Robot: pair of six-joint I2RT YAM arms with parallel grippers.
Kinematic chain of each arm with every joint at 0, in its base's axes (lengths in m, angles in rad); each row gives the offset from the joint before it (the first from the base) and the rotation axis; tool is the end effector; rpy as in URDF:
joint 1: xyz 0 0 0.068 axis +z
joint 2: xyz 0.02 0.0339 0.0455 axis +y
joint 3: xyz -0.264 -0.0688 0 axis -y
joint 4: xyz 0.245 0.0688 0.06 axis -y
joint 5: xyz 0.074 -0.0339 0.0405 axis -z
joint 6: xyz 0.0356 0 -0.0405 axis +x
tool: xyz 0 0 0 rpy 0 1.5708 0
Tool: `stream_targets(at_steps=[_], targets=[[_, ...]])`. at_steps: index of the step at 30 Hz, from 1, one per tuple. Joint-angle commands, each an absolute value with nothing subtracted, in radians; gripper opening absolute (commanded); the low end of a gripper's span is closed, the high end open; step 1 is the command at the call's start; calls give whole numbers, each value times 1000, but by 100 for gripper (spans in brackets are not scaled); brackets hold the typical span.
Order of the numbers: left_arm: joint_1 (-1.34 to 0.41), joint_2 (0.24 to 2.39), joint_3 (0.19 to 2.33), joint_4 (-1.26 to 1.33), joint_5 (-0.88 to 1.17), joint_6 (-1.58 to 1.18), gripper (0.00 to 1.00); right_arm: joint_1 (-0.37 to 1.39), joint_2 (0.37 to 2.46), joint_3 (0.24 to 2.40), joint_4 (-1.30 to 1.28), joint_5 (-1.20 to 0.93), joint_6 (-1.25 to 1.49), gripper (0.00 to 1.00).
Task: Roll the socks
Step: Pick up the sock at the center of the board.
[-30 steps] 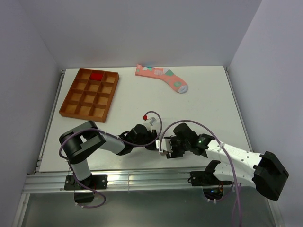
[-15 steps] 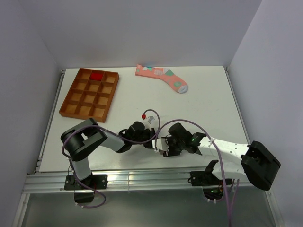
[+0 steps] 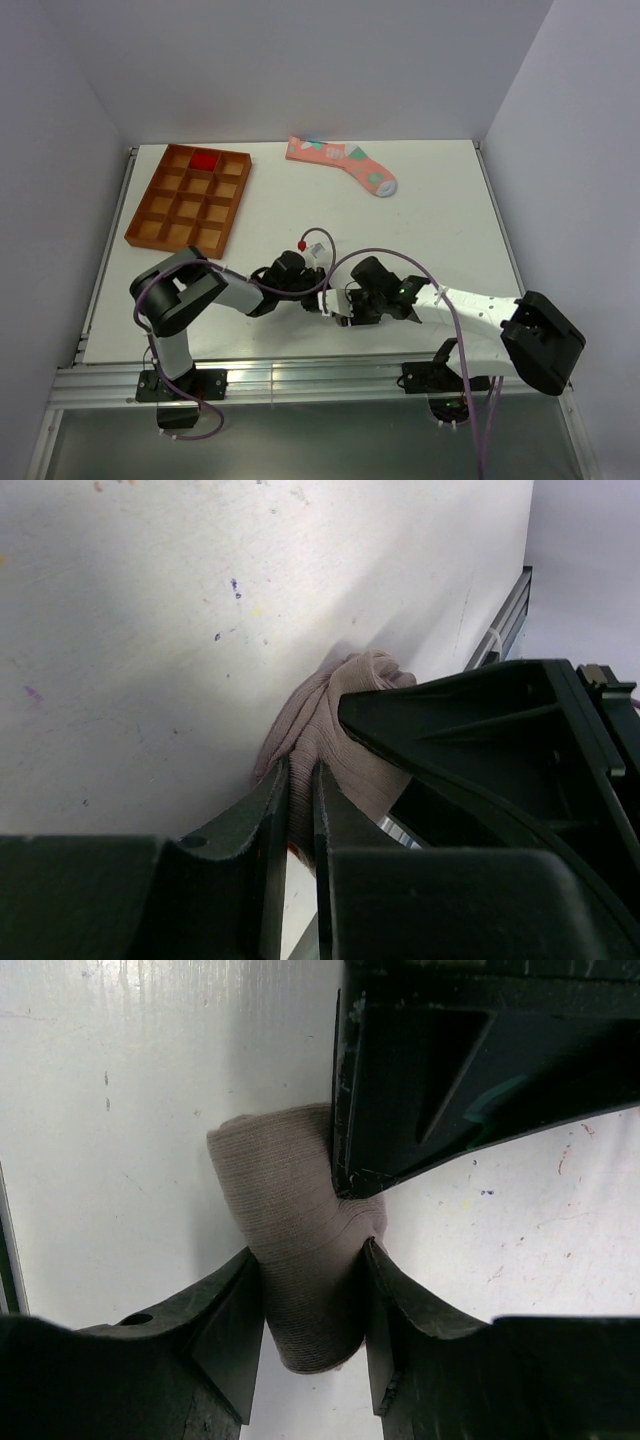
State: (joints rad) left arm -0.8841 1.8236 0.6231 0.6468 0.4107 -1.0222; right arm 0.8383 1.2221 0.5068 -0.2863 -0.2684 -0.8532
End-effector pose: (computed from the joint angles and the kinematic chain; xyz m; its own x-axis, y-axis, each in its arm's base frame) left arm 0.1927 -0.2575 0.1064 -0.9625 -0.0598 -0.2644 0.1976 0.5131 -0.8353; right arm 0.1351 0.1643 0.1550 0.2417 -0.8175 -0.5227 -0.9586 -0.1177 -0.2592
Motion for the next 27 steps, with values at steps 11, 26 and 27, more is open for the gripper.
stream_targets(at_steps=[11, 26, 27], targets=[[-831, 1635, 614, 377, 238, -1043, 25, 839, 1264, 561, -345, -261, -701, 0], [-815, 1435, 509, 450, 149, -1285, 45, 795, 1278, 727, -325, -183, -592, 0], [-815, 1419, 502, 460, 140, -1322, 46, 795, 1284, 745, -321, -172, -586, 0]])
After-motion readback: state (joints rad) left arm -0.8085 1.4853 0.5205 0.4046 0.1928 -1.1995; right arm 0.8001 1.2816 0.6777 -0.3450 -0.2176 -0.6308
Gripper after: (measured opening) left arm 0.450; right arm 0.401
